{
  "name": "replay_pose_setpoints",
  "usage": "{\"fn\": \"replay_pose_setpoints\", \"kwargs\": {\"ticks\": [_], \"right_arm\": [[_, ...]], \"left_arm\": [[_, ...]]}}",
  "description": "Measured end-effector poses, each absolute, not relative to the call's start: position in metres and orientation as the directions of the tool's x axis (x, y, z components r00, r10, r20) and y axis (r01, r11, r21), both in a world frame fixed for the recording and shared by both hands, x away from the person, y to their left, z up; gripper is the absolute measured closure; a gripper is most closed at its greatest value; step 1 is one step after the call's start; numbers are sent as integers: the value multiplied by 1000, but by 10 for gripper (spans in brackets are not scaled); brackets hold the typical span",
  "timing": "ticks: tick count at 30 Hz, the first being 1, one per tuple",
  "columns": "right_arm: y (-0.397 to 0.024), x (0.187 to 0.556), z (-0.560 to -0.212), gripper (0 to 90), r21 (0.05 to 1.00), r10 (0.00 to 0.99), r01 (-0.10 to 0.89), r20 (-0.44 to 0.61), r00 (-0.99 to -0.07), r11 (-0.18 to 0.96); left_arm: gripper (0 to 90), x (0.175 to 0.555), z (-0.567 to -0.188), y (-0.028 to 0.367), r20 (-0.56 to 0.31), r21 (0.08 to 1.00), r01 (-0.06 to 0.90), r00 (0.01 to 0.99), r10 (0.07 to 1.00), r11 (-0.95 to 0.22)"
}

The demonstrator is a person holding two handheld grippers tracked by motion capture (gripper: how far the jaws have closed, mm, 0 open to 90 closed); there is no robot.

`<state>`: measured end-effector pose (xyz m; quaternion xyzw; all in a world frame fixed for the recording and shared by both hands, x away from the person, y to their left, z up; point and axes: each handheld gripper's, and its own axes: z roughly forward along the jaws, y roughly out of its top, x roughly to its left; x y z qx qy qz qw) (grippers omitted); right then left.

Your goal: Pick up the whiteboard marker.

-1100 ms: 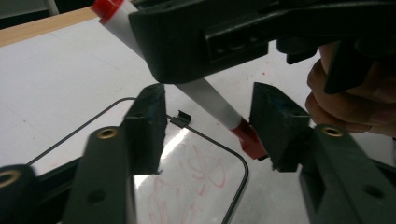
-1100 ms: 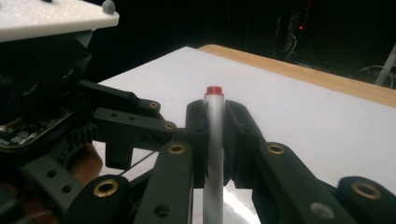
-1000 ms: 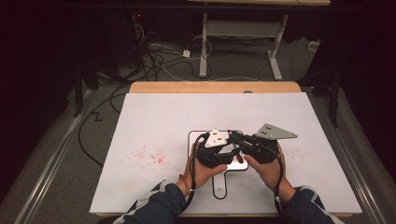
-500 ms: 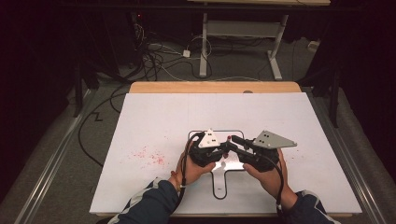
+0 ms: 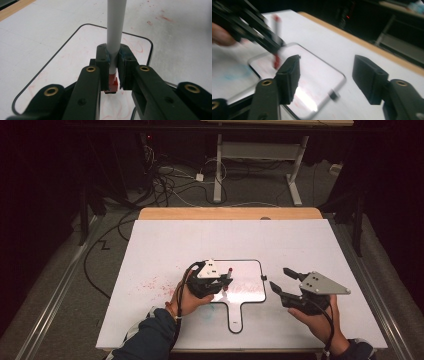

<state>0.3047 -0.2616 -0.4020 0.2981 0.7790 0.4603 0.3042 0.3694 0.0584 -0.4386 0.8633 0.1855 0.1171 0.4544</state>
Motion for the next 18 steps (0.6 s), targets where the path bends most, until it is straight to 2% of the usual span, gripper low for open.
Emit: {"fn": "replay_pose_setpoints", "kwargs": {"ticks": [10, 18], "right_arm": [[-298, 300, -429, 278, 870, 786, 247, -221, -578, 426], [-296, 296, -434, 277, 860, 775, 253, -225, -591, 443]], "left_arm": [[788, 371, -442, 82, 35, 819, 223, 901, 433, -529], [788, 370, -449, 84, 56, 807, 208, 905, 422, -553]]}}
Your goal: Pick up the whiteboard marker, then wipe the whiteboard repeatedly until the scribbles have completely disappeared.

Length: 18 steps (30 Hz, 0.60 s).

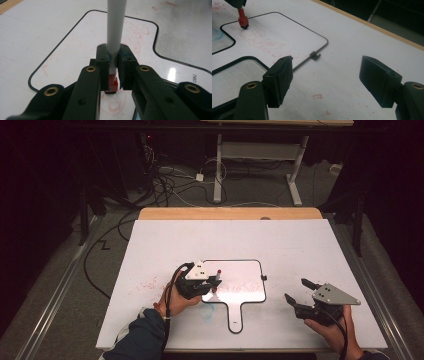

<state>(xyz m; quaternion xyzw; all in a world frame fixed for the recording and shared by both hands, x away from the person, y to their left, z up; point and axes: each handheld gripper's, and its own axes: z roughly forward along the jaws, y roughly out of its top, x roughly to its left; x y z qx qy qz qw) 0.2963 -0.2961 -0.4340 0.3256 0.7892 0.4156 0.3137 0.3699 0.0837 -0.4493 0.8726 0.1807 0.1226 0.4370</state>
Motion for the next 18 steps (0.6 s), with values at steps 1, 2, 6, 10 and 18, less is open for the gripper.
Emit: {"fn": "replay_pose_setpoints", "kwargs": {"ticks": [1, 2, 6, 10, 18], "right_arm": [[-295, 297, -435, 277, 855, 773, 257, -230, -592, 450], [-295, 297, -435, 277, 853, 768, 254, -232, -596, 455], [-293, 296, -435, 278, 854, 762, 244, -237, -603, 459], [-291, 298, -435, 279, 858, 759, 240, -232, -609, 454], [-289, 294, -439, 279, 844, 725, 212, -264, -636, 493]], "left_arm": [[788, 369, -451, 84, 55, 814, 204, 905, 422, -544], [788, 369, -451, 84, 55, 814, 204, 905, 422, -544], [788, 368, -457, 81, 22, 845, 206, 909, 416, -493], [789, 367, -461, 69, 18, 861, 181, 923, 385, -474], [788, 368, -463, 57, 36, 873, 140, 937, 348, -467]]}}
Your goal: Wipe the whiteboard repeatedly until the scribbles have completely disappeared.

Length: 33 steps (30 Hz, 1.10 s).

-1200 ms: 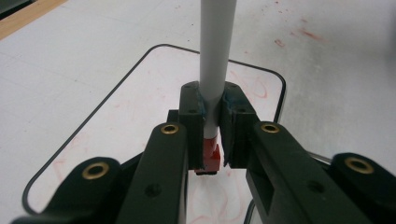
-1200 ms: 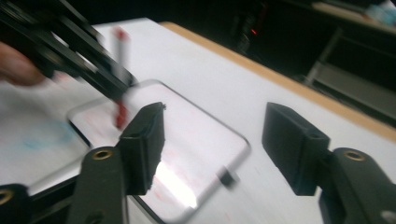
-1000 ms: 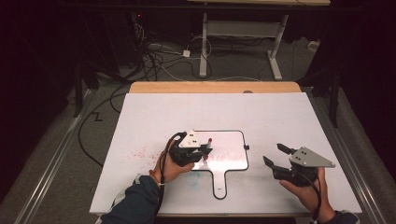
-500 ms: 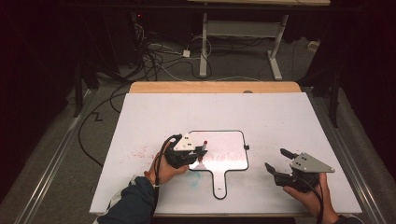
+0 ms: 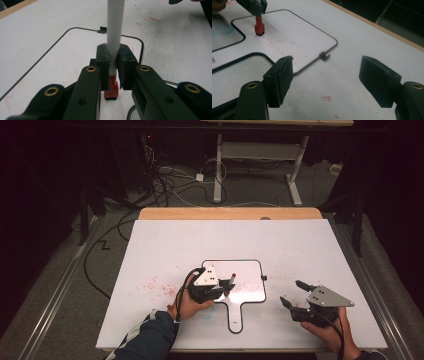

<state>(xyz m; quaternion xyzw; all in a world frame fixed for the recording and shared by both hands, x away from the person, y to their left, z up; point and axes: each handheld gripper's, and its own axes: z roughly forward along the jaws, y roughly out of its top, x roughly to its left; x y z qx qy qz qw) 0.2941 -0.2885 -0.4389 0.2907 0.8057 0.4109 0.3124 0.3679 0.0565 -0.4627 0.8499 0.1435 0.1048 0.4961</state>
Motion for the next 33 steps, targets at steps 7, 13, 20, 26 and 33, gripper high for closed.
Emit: {"fn": "replay_pose_setpoints", "kwargs": {"ticks": [7, 13, 20, 26, 33], "right_arm": [[-290, 291, -436, 280, 849, 728, 202, -267, -631, 487], [-288, 292, -437, 282, 841, 725, 206, -277, -631, 500], [-286, 293, -438, 282, 837, 724, 210, -279, -631, 506], [-285, 294, -439, 282, 831, 720, 211, -284, -633, 514], [-285, 294, -440, 282, 831, 717, 212, -281, -638, 514]], "left_arm": [[790, 360, -461, 79, 63, 856, 140, 927, 369, -497], [790, 356, -458, 108, 61, 835, 173, 914, 401, -522], [790, 355, -458, 129, 65, 828, 198, 895, 440, -525], [790, 355, -460, 114, 69, 838, 176, 904, 421, -516], [790, 352, -461, 92, 37, 850, 165, 929, 369, -500]]}}
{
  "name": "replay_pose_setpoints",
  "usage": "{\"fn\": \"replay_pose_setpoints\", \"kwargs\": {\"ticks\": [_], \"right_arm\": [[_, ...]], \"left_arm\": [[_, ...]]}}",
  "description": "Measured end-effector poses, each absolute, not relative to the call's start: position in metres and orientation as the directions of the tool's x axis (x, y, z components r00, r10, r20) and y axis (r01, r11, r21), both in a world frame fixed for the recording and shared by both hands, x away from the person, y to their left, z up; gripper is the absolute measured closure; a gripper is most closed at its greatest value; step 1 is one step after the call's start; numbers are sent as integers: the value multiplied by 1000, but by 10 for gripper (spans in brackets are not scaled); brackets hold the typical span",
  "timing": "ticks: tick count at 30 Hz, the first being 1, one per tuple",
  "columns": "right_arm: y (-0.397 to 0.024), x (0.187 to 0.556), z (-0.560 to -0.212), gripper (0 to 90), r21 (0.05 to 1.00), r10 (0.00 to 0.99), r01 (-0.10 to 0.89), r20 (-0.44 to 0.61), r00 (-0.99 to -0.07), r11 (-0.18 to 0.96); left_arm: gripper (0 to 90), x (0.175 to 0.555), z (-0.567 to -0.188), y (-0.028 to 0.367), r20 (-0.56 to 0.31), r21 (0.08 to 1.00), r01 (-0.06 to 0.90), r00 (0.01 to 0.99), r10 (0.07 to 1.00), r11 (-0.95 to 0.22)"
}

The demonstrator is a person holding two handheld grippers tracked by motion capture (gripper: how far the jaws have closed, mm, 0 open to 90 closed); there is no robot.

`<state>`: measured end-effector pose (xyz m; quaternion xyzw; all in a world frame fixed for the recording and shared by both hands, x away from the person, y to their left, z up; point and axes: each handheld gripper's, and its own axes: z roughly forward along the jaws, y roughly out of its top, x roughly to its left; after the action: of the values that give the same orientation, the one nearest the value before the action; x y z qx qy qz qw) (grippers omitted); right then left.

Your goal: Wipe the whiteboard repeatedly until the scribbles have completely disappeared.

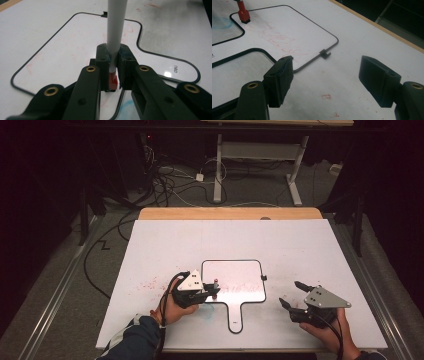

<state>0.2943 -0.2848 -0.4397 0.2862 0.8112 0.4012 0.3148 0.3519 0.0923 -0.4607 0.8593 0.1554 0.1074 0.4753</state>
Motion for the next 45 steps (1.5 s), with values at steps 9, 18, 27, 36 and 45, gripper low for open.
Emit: {"fn": "replay_pose_setpoints", "kwargs": {"ticks": [9, 18, 27, 36, 45], "right_arm": [[-284, 294, -440, 283, 828, 714, 215, -280, -642, 518], [-286, 294, -440, 285, 828, 722, 220, -282, -632, 516], [-283, 295, -442, 287, 819, 712, 221, -287, -641, 529], [-283, 295, -442, 287, 818, 707, 219, -287, -646, 532], [-285, 294, -442, 288, 816, 707, 218, -291, -644, 535]], "left_arm": [[790, 351, -461, 79, 47, 852, 147, 935, 352, -503], [790, 349, -458, 117, 60, 829, 176, 915, 398, -530], [790, 347, -461, 114, 53, 844, 161, 924, 379, -511], [790, 354, -460, 61, 62, 852, 88, 962, 267, -516], [790, 360, -459, 41, 70, 847, 77, 965, 253, -527]]}}
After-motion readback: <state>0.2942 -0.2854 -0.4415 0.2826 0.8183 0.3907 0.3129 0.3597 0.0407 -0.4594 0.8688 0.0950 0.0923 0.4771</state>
